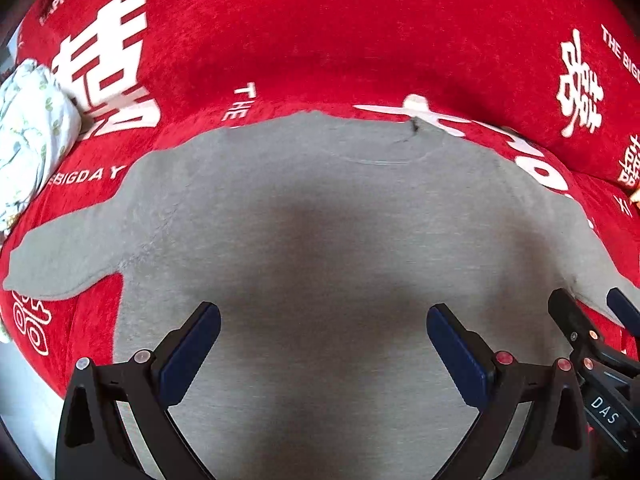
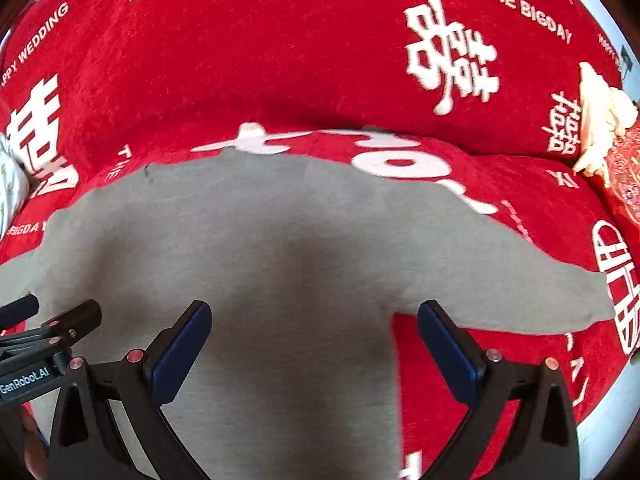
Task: Fold small clothes
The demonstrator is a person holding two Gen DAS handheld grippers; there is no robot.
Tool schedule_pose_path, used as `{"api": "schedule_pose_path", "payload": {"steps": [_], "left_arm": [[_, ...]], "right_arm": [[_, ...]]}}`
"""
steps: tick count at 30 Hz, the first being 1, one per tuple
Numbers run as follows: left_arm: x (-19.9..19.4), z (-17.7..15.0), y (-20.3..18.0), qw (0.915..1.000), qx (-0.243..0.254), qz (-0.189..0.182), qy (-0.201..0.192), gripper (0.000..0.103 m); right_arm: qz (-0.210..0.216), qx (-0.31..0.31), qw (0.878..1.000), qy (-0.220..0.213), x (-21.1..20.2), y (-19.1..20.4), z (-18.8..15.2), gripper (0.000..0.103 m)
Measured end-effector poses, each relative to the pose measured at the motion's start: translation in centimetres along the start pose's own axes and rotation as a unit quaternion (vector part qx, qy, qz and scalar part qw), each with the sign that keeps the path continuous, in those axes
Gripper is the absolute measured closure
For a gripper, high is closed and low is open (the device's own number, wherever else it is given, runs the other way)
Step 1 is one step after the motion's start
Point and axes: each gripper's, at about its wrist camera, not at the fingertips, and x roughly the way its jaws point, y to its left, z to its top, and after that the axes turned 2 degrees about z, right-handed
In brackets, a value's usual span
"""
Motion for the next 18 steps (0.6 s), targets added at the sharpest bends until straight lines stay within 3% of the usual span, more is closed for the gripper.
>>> {"api": "schedule_pose_path", "payload": {"steps": [18], "left_arm": [[-0.5, 0.6, -8.2, 0.9988, 0.045, -0.007, -0.021, 0.0]], "right_arm": [[-0.05, 0.048, 0.997, -0.029, -0.7, -8.2, -1.0, 0.001]]}}
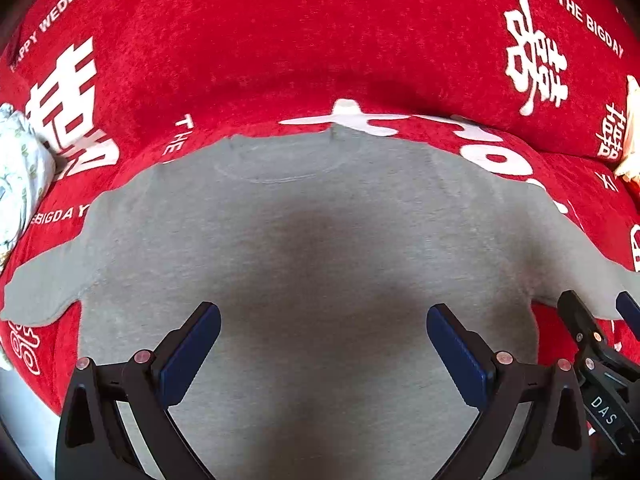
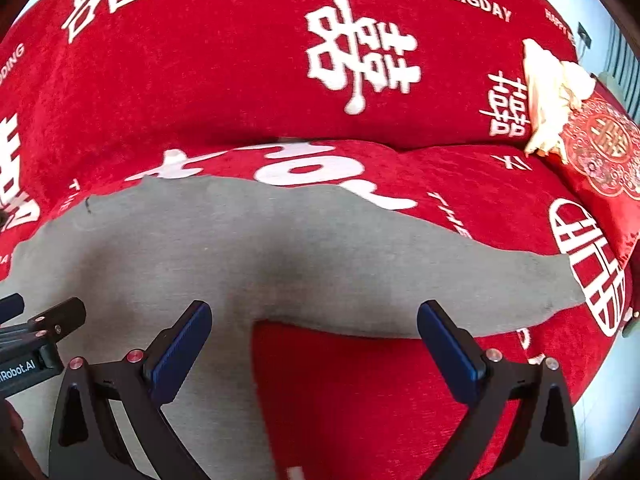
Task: Fold small clothes
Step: 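Move the right tool to the sweater sleeve cuff and grasp it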
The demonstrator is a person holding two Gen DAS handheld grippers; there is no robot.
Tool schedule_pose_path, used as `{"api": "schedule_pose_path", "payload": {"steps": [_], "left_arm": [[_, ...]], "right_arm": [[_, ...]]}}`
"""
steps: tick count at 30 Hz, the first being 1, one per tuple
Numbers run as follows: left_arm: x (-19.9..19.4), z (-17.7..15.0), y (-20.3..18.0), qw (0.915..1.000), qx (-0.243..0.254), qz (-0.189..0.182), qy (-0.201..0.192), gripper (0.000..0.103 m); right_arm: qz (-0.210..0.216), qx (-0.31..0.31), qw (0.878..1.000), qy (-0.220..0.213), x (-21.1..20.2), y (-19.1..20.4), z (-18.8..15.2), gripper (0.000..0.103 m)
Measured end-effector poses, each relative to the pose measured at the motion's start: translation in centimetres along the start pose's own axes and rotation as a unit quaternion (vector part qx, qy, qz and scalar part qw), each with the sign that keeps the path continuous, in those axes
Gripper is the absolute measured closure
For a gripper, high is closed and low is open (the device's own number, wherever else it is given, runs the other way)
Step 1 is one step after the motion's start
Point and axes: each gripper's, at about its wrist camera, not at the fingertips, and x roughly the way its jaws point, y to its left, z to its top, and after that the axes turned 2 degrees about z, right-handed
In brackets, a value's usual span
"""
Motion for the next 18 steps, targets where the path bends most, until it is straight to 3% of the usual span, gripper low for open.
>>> {"api": "schedule_pose_path", "payload": {"steps": [18], "left_arm": [[0.6, 1.2, -8.9, 0.9979, 0.063, -0.018, -0.001, 0.0]], "right_arm": [[-0.047, 0.065, 0.997, 0.002, 1.7, -9.1, -0.4, 0.001]]}}
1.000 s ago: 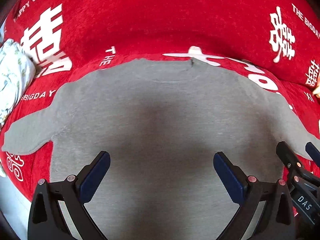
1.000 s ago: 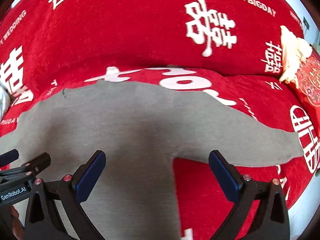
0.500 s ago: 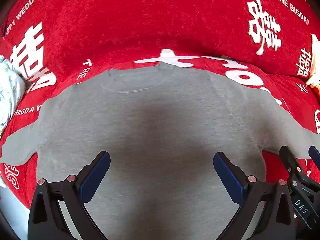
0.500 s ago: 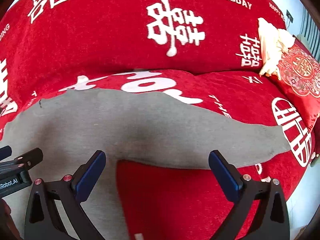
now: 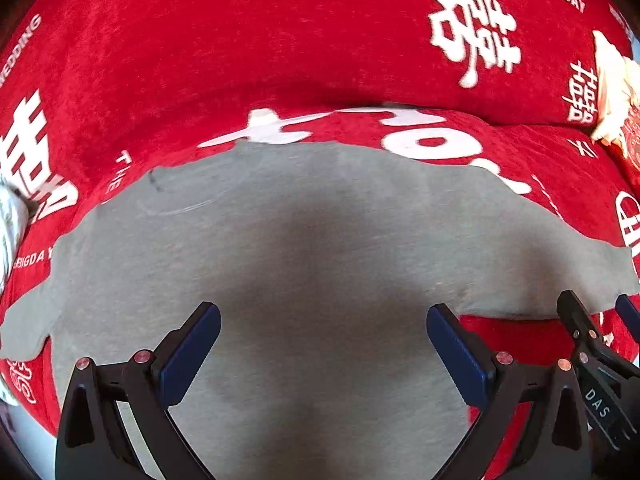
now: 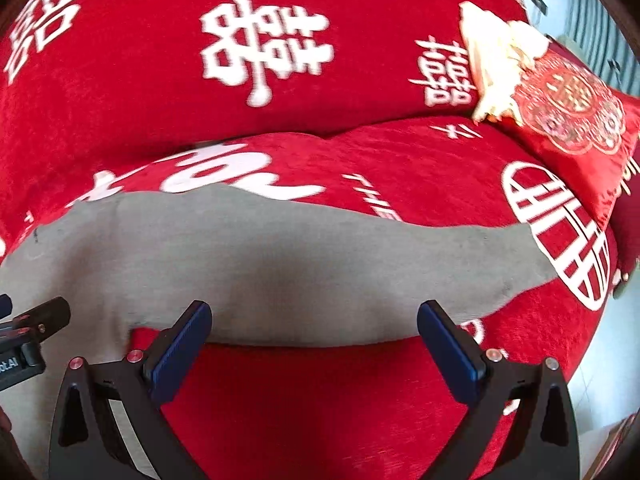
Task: Fold small clothes
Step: 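Move the right tool to the sweater sleeve cuff and grasp it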
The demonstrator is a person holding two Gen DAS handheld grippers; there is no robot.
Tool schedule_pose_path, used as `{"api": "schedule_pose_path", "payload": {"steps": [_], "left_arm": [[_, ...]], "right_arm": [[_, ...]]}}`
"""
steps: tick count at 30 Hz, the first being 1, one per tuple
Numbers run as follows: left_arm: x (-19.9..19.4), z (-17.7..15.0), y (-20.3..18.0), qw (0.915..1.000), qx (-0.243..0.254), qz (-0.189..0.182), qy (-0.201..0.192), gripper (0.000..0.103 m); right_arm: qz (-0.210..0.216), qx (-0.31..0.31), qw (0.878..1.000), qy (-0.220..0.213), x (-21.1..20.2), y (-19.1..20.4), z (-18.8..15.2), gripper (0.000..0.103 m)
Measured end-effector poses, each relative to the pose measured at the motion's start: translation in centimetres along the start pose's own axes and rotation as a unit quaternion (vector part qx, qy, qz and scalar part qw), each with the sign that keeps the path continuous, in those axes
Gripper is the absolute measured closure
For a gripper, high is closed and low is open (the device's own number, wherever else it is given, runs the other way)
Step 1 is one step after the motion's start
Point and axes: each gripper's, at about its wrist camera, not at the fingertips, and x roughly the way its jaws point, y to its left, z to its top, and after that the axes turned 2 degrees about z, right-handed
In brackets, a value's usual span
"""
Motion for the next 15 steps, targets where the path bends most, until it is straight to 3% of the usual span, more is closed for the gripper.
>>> {"api": "schedule_pose_path", "payload": {"steps": [11, 15], "left_arm": [[1.2, 1.0, -6.2, 0.9989, 0.043, -0.016, 0.004, 0.0], [1.6, 1.2, -7.8, 0.9983, 0.055, -0.019, 0.006, 0.0]], "right_arm": [[-0.045, 0.075, 0.996, 0.012, 1.8, -9.0, 0.1, 0.001], [-0.02, 0.119, 0.993, 0.021, 2.4, -12.7, -0.8, 0.001]]}}
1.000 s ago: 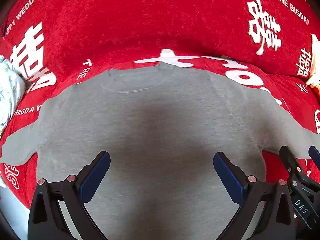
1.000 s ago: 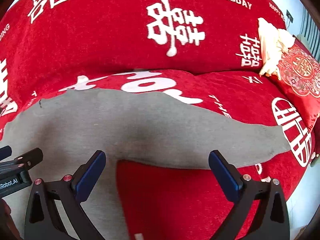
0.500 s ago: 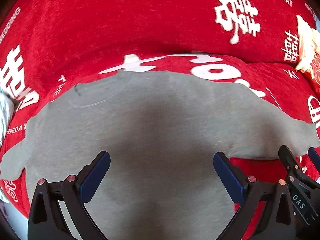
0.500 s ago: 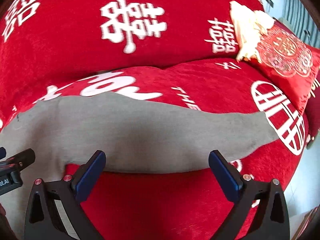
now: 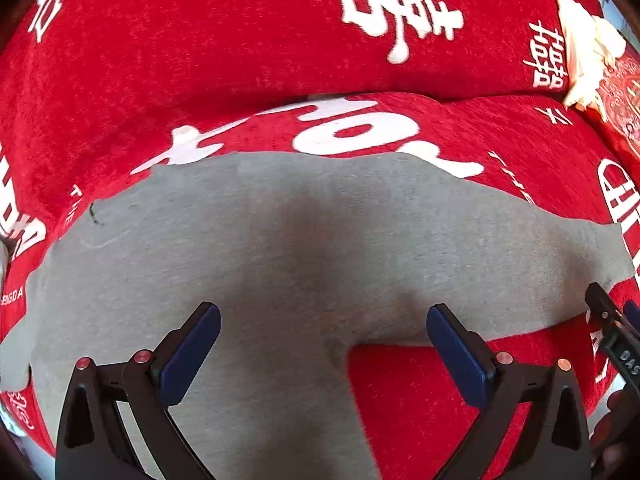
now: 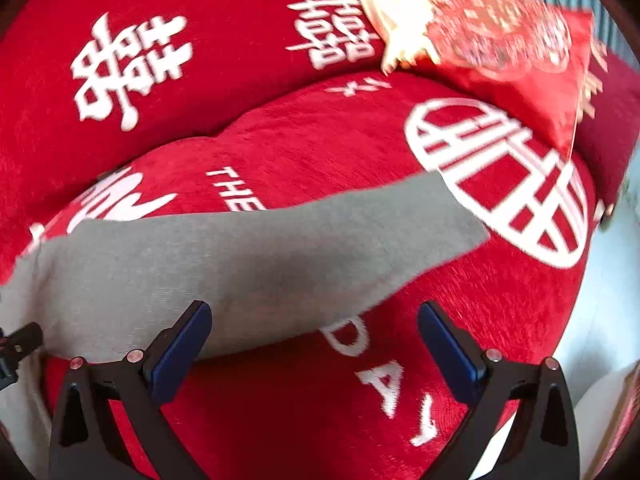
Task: Fold small clothes
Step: 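Move the right tool to the sweater sleeve cuff and grasp it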
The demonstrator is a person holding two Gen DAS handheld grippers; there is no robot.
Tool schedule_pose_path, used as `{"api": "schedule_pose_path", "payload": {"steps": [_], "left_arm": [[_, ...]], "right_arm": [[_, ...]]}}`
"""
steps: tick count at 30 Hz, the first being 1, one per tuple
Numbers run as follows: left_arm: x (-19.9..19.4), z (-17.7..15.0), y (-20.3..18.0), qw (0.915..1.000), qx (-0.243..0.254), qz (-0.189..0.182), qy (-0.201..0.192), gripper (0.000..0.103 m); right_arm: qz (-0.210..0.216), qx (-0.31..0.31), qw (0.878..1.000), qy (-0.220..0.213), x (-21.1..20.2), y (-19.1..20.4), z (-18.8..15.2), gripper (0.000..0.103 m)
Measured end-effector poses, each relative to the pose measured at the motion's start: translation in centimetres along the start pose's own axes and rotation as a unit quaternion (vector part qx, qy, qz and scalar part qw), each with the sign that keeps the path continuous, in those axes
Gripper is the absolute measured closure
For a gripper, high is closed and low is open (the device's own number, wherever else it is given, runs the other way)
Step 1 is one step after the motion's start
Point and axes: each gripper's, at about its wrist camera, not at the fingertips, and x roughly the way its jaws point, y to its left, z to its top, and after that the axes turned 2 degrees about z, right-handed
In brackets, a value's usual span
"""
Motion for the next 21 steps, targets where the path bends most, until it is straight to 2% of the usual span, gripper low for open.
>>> {"api": "schedule_pose_path", "payload": {"steps": [2, 4, 7, 13, 15, 16, 17, 18, 19, 20, 21], "left_arm": [[0.2, 0.2, -0.4, 1.0, 0.004, 0.002, 0.0, 0.0], [0.4, 0.4, -0.7, 1.0, 0.006, 0.003, 0.0, 0.0], [0.9, 0.6, -0.6, 1.0, 0.002, 0.006, 0.001, 0.0], [2.4, 0.9, -0.2, 0.9996, -0.02, -0.002, 0.018, 0.0], [2.6, 1.0, 0.0, 0.9996, -0.021, 0.0, 0.017, 0.0], [2.6, 1.1, 0.2, 0.9997, -0.022, 0.002, 0.015, 0.0], [2.6, 1.2, 0.5, 0.9996, -0.025, 0.005, 0.012, 0.0], [2.7, 1.4, 0.8, 0.9995, -0.03, 0.007, 0.011, 0.0], [2.8, 1.6, 1.3, 0.999, -0.042, 0.007, 0.012, 0.0], [2.9, 1.7, 1.8, 0.9985, -0.053, 0.005, 0.014, 0.0], [3.1, 1.8, 2.2, 0.998, -0.06, 0.002, 0.018, 0.0]], "right_arm": [[0.026, 0.036, 0.999, 0.001, 0.4, -2.1, -0.1, 0.003], [0.033, 0.075, 0.997, -0.006, 0.7, -4.5, 0.0, 0.005], [0.056, 0.133, 0.989, -0.019, 1.3, -7.9, 0.3, 0.013], [0.072, 0.111, 0.99, -0.049, 2.3, -8.3, 2.7, 0.015], [0.068, 0.086, 0.992, -0.057, 2.9, -7.6, 3.5, 0.023], [0.064, 0.075, 0.993, -0.059, 3.2, -7.4, 3.8, 0.035], [0.061, 0.071, 0.994, -0.059, 3.4, -7.3, 4.1, 0.053], [0.067, 0.072, 0.994, -0.056, 3.5, -7.5, 4.3, 0.064], [0.082, 0.075, 0.993, -0.047, 3.7, -7.6, 4.4, 0.085], [0.101, 0.081, 0.991, -0.036, 4.1, -7.8, 4.5, 0.095], [0.105, 0.082, 0.99, -0.036, 4.0, -7.8, 4.4, 0.095]]}}
